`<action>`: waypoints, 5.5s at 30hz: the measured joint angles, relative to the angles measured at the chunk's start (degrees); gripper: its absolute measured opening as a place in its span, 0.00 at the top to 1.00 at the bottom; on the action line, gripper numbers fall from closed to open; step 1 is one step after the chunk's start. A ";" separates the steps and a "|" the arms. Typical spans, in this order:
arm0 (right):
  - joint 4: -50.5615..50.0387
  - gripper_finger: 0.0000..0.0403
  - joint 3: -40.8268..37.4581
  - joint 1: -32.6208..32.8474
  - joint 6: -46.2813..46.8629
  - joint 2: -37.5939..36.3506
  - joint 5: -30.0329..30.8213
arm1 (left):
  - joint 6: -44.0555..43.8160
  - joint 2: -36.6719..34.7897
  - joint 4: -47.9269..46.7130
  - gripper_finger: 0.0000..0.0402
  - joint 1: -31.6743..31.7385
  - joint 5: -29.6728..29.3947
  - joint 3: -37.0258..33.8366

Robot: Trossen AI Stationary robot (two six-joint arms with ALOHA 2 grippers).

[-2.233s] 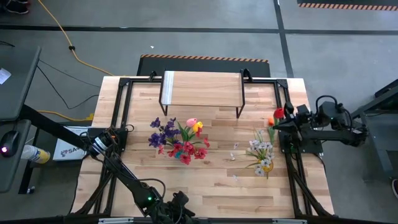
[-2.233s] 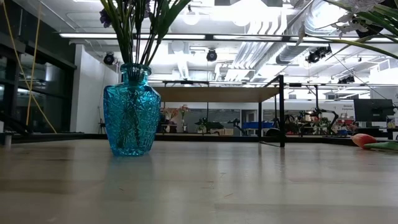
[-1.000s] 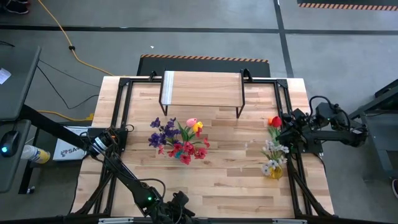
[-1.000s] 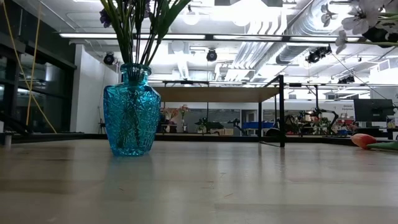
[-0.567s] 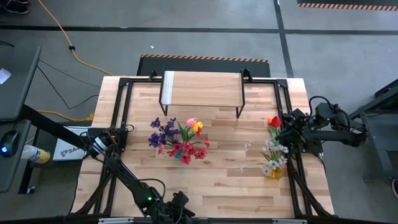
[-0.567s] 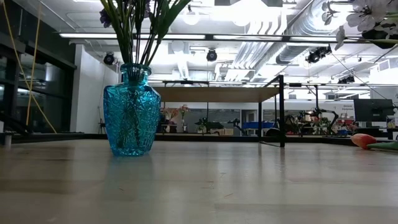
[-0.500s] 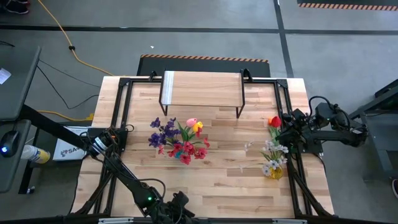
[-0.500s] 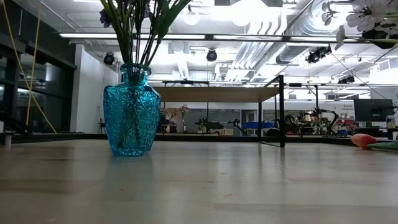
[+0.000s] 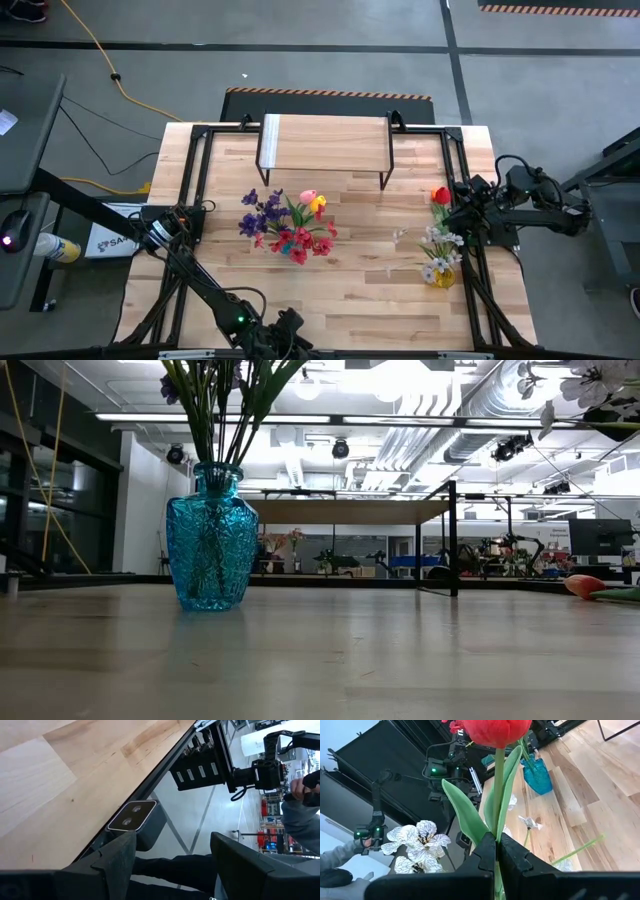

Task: Pick and place flowers into a vace then onto a shelf
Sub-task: Put the red flower into the yellow vase

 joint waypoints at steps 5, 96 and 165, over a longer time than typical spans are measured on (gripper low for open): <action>-0.77 1.00 0.00 0.00 -0.04 0.01 0.00 | 0.00 0.00 0.00 0.29 0.00 0.02 0.00; -13.10 0.78 0.02 0.00 12.87 0.01 -19.90 | 0.00 0.00 -1.20 0.29 0.00 0.94 0.00; -13.47 0.78 0.02 0.00 13.89 0.01 -10.54 | 0.00 0.00 -1.22 0.29 0.00 0.90 0.00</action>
